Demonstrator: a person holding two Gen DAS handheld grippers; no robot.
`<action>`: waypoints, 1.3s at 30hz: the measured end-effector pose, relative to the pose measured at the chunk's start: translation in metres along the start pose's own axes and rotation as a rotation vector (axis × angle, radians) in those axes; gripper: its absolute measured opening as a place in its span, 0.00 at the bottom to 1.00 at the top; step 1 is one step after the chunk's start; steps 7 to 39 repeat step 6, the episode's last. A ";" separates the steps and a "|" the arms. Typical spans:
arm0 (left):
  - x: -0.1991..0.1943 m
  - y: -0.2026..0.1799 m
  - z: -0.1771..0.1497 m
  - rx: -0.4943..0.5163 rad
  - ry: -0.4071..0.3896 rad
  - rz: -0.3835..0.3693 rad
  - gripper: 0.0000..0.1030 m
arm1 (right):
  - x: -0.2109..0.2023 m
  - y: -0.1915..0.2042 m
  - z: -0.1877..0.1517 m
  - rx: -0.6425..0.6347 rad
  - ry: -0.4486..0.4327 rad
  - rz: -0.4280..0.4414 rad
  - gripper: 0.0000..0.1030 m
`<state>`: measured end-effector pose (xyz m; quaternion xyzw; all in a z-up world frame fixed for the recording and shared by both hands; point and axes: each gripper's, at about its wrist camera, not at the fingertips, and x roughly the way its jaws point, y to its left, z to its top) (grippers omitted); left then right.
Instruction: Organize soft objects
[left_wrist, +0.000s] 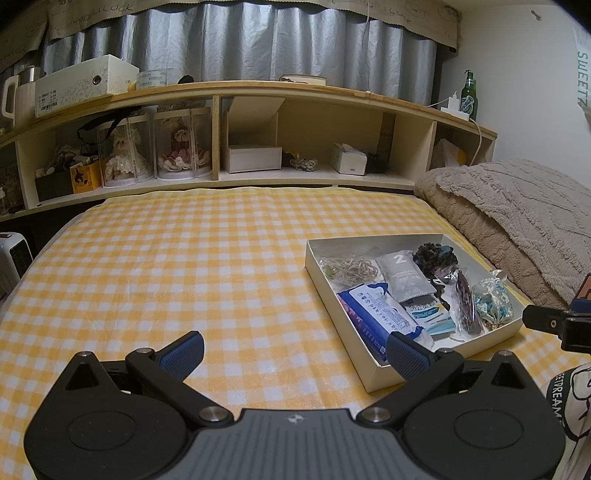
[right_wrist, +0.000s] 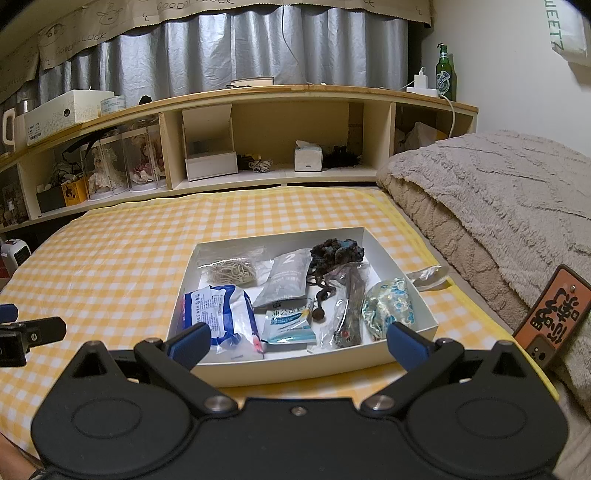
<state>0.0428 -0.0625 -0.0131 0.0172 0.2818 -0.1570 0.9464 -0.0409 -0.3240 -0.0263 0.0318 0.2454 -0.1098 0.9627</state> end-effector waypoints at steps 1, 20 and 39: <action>0.000 0.000 0.001 0.000 0.000 0.000 1.00 | 0.000 0.000 0.000 0.000 0.000 0.000 1.00; 0.000 -0.001 0.000 -0.004 -0.002 0.001 1.00 | 0.000 0.000 0.000 0.001 0.000 0.000 1.00; 0.000 -0.001 0.000 -0.004 -0.002 0.001 1.00 | 0.000 0.000 0.000 0.001 0.000 0.000 1.00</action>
